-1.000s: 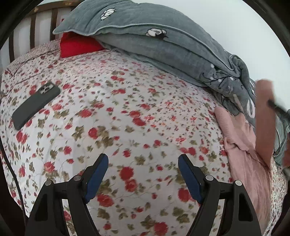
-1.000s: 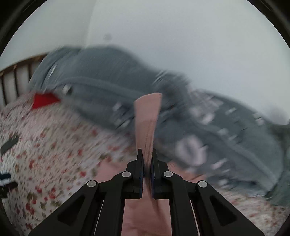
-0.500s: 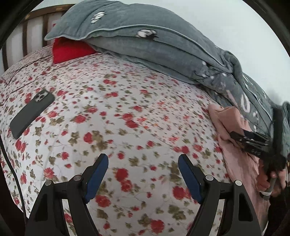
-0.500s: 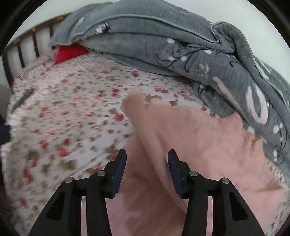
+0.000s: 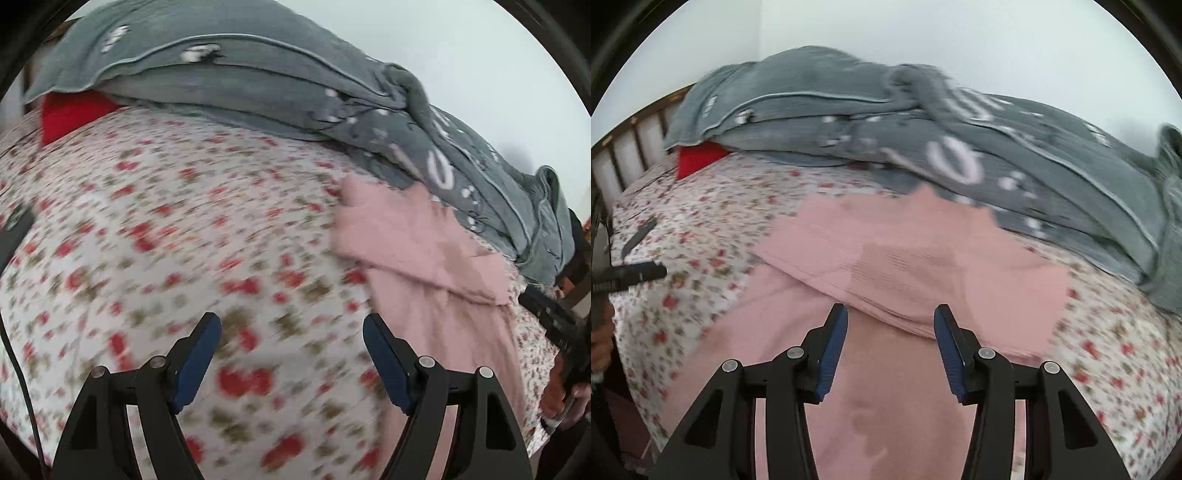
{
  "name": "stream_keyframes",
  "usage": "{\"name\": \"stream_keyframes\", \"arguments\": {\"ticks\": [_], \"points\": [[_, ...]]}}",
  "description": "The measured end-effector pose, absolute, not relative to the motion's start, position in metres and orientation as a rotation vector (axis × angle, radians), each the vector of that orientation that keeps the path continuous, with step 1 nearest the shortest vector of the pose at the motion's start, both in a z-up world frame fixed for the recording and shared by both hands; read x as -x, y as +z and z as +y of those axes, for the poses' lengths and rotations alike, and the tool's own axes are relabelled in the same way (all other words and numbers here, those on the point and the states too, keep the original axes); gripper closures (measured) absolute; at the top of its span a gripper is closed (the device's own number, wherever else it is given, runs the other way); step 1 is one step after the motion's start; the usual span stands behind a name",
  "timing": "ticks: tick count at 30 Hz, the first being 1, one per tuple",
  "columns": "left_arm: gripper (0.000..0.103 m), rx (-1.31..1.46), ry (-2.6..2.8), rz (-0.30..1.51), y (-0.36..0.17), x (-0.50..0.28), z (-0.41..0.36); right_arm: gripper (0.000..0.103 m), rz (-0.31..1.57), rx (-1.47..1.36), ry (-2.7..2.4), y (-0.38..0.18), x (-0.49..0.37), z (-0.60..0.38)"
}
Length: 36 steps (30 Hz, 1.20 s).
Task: Fold small clothes
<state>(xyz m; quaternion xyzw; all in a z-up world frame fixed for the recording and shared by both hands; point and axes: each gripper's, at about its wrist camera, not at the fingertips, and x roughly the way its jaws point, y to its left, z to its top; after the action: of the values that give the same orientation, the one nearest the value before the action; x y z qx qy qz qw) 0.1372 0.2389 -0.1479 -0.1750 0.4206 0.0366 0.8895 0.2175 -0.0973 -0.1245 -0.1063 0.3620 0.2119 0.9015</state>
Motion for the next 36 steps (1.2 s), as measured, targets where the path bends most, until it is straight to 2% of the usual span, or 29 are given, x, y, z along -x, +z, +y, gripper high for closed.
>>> {"name": "stream_keyframes", "arguments": {"ticks": [4, 6, 12, 15, 17, 21, 22, 23, 25, 26, 28, 30, 31, 36], "points": [[0.025, 0.349, 0.001, 0.874, -0.143, -0.182, 0.222, 0.054, 0.742, 0.204, 0.405, -0.124, -0.235, -0.129], [0.025, 0.348, -0.023, 0.883, -0.146, -0.206, 0.218, 0.050, 0.734, 0.198, 0.407, -0.126, -0.253, -0.139], [0.029, 0.356, -0.038, 0.928, -0.169, -0.268, 0.216, 0.048, 0.744, 0.253, 0.530, -0.144, -0.320, -0.130], [0.035, 0.360, -0.041, 0.953, -0.184, -0.289, 0.217, 0.048, 0.799, 0.269, 0.632, -0.164, -0.353, -0.112], [0.043, 0.382, -0.051, 0.974, -0.193, -0.298, 0.219, 0.048, 0.841, 0.264, 0.718, -0.177, -0.370, -0.099], [0.045, 0.428, -0.081, 0.972, -0.203, -0.303, 0.224, 0.048, 0.944, 0.279, 0.800, -0.204, -0.383, -0.081], [0.048, 0.435, -0.086, 0.967, -0.203, -0.303, 0.225, 0.048, 0.943, 0.283, 0.794, -0.208, -0.382, -0.079], [0.053, 0.443, -0.091, 0.964, -0.204, -0.304, 0.226, 0.050, 0.931, 0.285, 0.792, -0.207, -0.380, -0.079], [0.060, 0.468, -0.109, 0.965, -0.205, -0.305, 0.228, 0.080, 0.924, 0.297, 0.803, -0.205, -0.376, -0.078], [0.068, 0.477, -0.117, 0.968, -0.206, -0.306, 0.229, 0.093, 0.915, 0.306, 0.829, -0.204, -0.372, -0.078], [0.077, 0.475, -0.111, 0.969, -0.206, -0.307, 0.227, 0.094, 0.873, 0.336, 0.821, -0.202, -0.363, -0.077], [0.095, 0.433, -0.088, 0.965, -0.203, -0.306, 0.223, 0.095, 0.827, 0.374, 0.806, -0.201, -0.354, -0.075], [0.099, 0.427, -0.084, 0.963, -0.200, -0.306, 0.223, 0.095, 0.808, 0.380, 0.797, -0.197, -0.350, -0.076], [0.098, 0.456, -0.133, 0.889, -0.171, -0.306, 0.221, 0.096, 0.703, 0.313, 0.777, -0.158, -0.342, -0.100]]}}
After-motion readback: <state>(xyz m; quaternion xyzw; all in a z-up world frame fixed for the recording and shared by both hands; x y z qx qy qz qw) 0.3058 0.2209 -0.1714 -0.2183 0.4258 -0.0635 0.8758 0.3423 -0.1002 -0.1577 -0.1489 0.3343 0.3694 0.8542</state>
